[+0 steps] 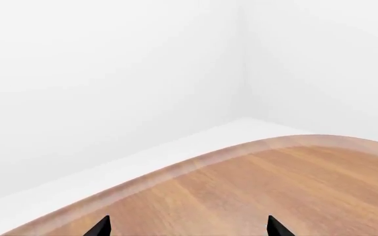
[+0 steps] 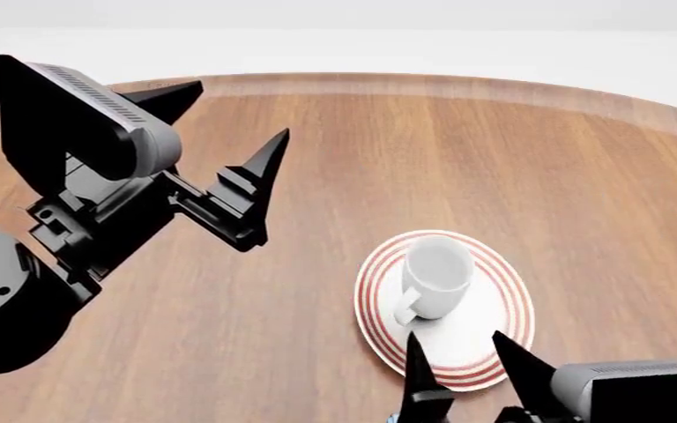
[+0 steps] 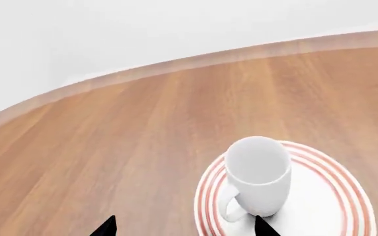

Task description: Pick up the white mug and put it on the plate, and put the chocolate pudding to the right of the plate.

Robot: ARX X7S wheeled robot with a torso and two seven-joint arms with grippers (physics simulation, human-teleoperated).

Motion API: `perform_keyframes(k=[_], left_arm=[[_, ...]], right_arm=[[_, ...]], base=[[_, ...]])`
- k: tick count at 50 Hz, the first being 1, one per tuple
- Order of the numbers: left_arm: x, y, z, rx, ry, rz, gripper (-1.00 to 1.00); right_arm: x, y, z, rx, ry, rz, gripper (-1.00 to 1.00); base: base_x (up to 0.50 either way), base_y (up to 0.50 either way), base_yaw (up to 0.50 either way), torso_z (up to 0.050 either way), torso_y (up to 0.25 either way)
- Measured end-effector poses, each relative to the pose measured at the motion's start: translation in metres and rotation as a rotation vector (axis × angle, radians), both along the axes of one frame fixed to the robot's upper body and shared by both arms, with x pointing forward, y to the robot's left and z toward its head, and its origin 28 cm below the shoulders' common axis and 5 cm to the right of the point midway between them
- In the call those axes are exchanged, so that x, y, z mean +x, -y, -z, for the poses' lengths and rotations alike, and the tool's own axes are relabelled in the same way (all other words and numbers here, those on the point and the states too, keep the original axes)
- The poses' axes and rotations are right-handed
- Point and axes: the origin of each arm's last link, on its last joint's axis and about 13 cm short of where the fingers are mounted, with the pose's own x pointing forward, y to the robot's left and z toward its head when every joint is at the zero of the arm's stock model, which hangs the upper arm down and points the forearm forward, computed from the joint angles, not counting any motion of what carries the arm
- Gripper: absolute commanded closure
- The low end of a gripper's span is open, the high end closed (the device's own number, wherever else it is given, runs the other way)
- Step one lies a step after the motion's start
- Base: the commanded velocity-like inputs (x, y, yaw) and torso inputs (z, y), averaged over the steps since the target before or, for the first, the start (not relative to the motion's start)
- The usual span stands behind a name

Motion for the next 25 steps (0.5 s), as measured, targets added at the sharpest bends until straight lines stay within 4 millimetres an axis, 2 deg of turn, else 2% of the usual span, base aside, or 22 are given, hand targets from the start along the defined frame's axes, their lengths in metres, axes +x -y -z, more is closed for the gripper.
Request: perform_keyframes(k=[25], left_arm=[[0.001, 0.003, 0.002, -0.004, -0.009, 0.014, -1.00]], right_arm=[[-0.003, -0.011, -0.009, -0.008, -0.198, 0.015, -1.00]], base=[[0.00, 0.00, 0.00, 0.000, 0.000]])
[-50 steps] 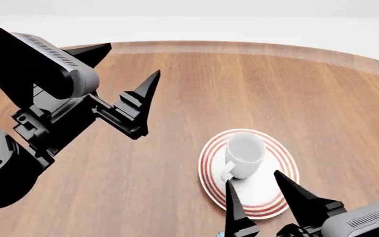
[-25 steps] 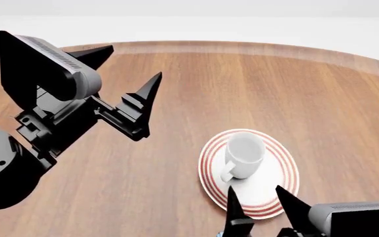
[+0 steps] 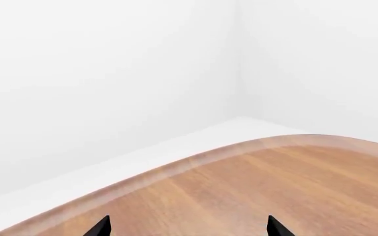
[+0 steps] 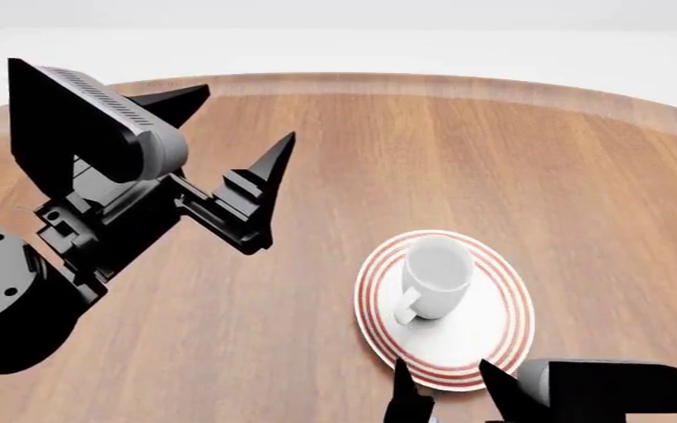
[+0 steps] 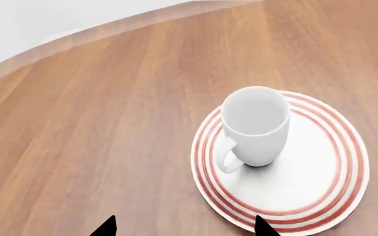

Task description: Pick up the white mug and put it on the plate, and put the chocolate pudding to the right of the plate.

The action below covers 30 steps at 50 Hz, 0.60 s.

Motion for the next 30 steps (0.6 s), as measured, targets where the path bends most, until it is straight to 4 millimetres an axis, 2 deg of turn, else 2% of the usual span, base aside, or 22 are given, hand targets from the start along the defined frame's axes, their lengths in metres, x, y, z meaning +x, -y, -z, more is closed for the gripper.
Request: perform_keyframes(k=[18, 30], left_arm=[[0.000, 0.001, 0.000, -0.002, -0.004, 0.006, -1.00], [-0.001, 0.000, 0.001, -0.006, -0.007, 0.006, -1.00]], right_arm=[[-0.004, -0.016, 0.006, -0.015, -0.071, -0.042, -1.00], [-0.005, -0.025, 0.010, -0.007, -0.100, -0.010, -1.00]], base=[[0.00, 0.00, 0.00, 0.000, 0.000], [0.00, 0.00, 0.00, 0.000, 0.000]])
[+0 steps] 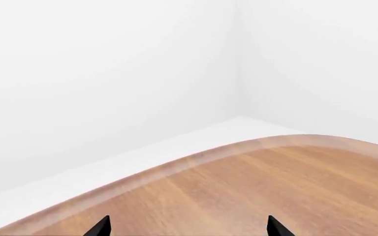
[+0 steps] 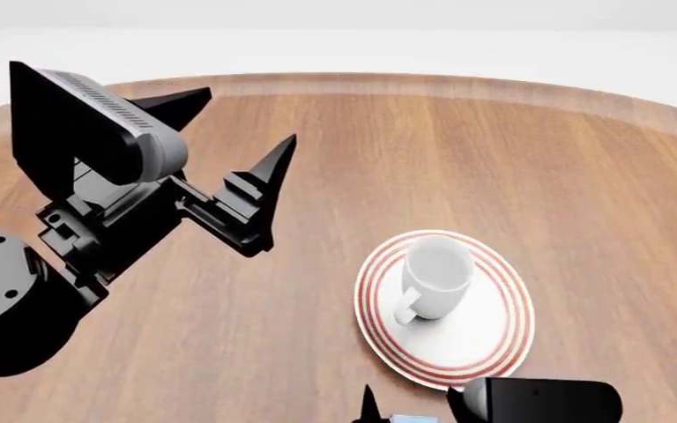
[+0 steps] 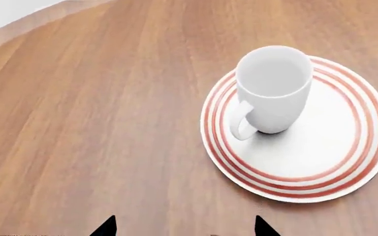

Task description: Pick up the white mug and put it on the plate, and put the chocolate pudding to the right of the plate.

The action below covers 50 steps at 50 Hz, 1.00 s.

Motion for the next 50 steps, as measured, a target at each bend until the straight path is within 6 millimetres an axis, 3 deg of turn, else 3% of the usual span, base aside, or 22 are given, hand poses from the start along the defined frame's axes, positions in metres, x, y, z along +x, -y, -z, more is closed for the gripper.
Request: perform_keyframes(k=[20, 50], left_arm=[[0.000, 0.000, 0.002, -0.003, -0.006, 0.000, -1.00], [0.001, 0.002, 0.004, -0.007, -0.013, 0.000, -1.00]], right_arm=[[-0.001, -0.004, 0.011, -0.030, -0.079, 0.069, -1.00], [-0.003, 0.008, 0.030, -0.071, -0.153, 0.097, -1.00]], base=[[0.00, 0.00, 0.00, 0.000, 0.000], [0.00, 0.00, 0.00, 0.000, 0.000]])
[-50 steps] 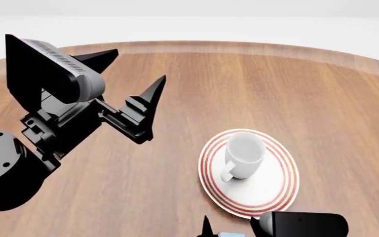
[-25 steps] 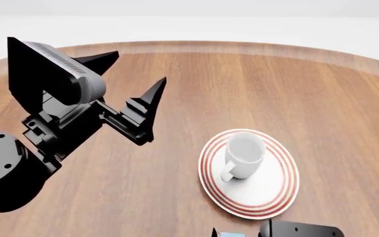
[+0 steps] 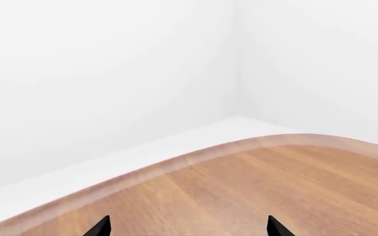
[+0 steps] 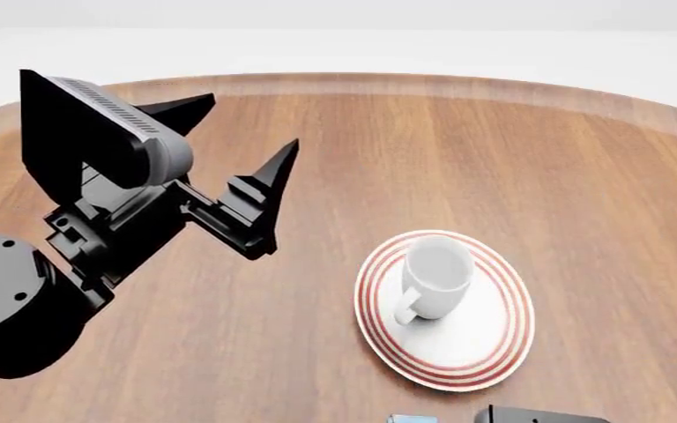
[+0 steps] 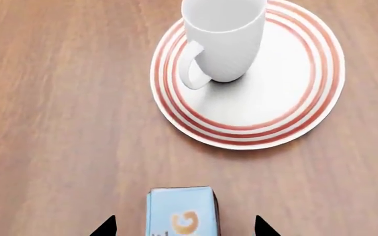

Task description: Pick up the white mug and put it on the plate, and put the chocolate pudding to the right of the plate.

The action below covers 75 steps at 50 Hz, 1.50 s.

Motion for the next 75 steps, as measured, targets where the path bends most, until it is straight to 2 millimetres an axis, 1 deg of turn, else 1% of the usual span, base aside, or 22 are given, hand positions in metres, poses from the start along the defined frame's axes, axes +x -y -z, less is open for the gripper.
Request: perform_keyframes(k=[28, 74, 75], left_arm=[[0.001, 0.001, 0.003, -0.004, -0.012, -0.001, -1.00], [0.003, 0.001, 0.008, -0.010, -0.024, 0.000, -1.00], [0.003, 0.001, 0.008, -0.010, -0.024, 0.000, -1.00]], right_arm=[[-0.004, 0.006, 0.015, -0.013, -0.041, -0.064, -1.00], [0.004, 0.003, 0.042, -0.034, -0.105, -0.089, -1.00], [0.005, 0.003, 0.043, -0.035, -0.106, -0.088, 1.00]], base=[[0.00, 0.00, 0.00, 0.000, 0.000], [0.00, 0.00, 0.00, 0.000, 0.000], [0.00, 0.00, 0.00, 0.000, 0.000]])
